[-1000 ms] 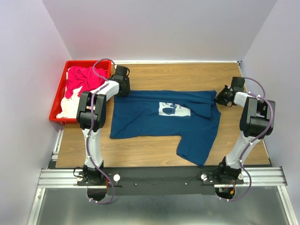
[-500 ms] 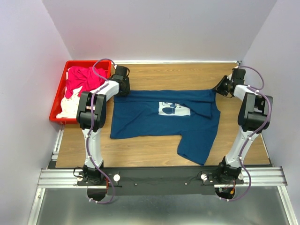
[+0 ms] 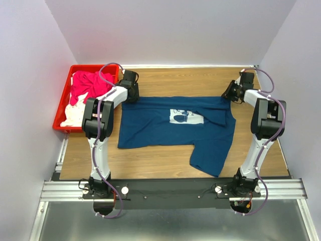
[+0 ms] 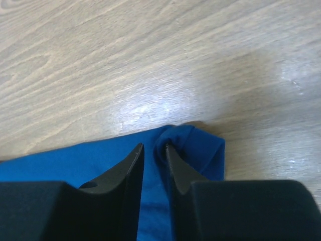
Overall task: Fold and stack the t-shirts
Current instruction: Fold the tshirt
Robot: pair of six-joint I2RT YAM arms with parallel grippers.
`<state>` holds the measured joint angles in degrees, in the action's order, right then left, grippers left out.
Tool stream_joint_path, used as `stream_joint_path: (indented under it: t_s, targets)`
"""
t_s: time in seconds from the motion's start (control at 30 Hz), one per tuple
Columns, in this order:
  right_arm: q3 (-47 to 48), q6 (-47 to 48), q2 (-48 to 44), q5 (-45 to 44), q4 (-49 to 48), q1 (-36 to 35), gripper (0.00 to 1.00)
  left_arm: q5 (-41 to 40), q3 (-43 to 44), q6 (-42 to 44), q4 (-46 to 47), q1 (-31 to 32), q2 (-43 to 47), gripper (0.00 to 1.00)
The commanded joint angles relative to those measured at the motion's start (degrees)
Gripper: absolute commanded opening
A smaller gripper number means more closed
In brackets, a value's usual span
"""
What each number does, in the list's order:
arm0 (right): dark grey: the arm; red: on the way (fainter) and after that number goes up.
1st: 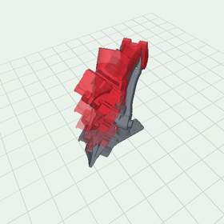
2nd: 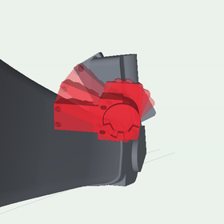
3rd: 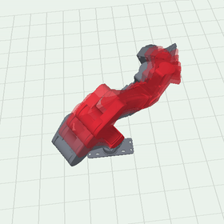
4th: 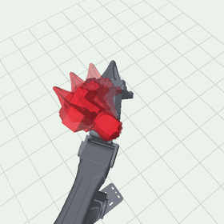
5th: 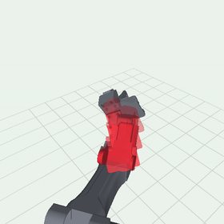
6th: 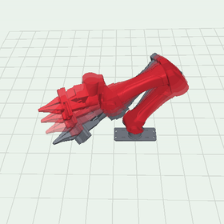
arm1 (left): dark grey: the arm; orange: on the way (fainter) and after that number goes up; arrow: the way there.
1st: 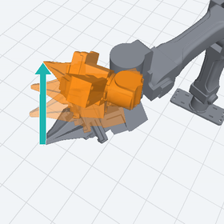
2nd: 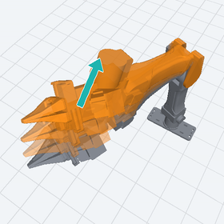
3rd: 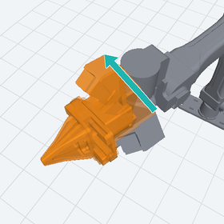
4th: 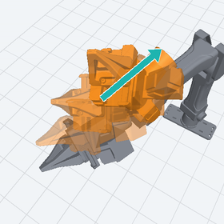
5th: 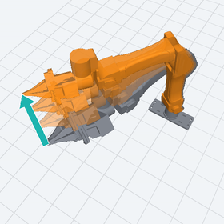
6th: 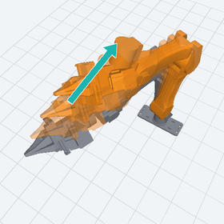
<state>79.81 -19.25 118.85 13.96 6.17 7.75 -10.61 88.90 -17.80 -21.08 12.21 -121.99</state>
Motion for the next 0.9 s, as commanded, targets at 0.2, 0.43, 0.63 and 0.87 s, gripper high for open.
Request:
stream_joint_path:
  t_s: [0.2,0.43,0.63,0.87]
  targets:
    - [3.5,4.8,1.3,-11.1,3.8,-3.2,0.3,-2.0,-1.5,1.2,-3.5,-0.5,-1.0,0.64]
    - [3.1,6.3,2.8,-16.2,5.2,-4.6,0.27,-2.0,-1.4,1.2,-3.4,-0.6,-1.1,0.64]
    - [2.3,6.3,2.8,-21.6,5.7,-4.8,0.17,-2.1,-1.3,1.3,-3.6,-0.6,-1.2,0.64]
    - [2.3,5.5,0.9,-27.3,5.8,-4.8,0.01,-2.4,-1.5,1.3,-3.8,-0.6,-1.1,0.64]
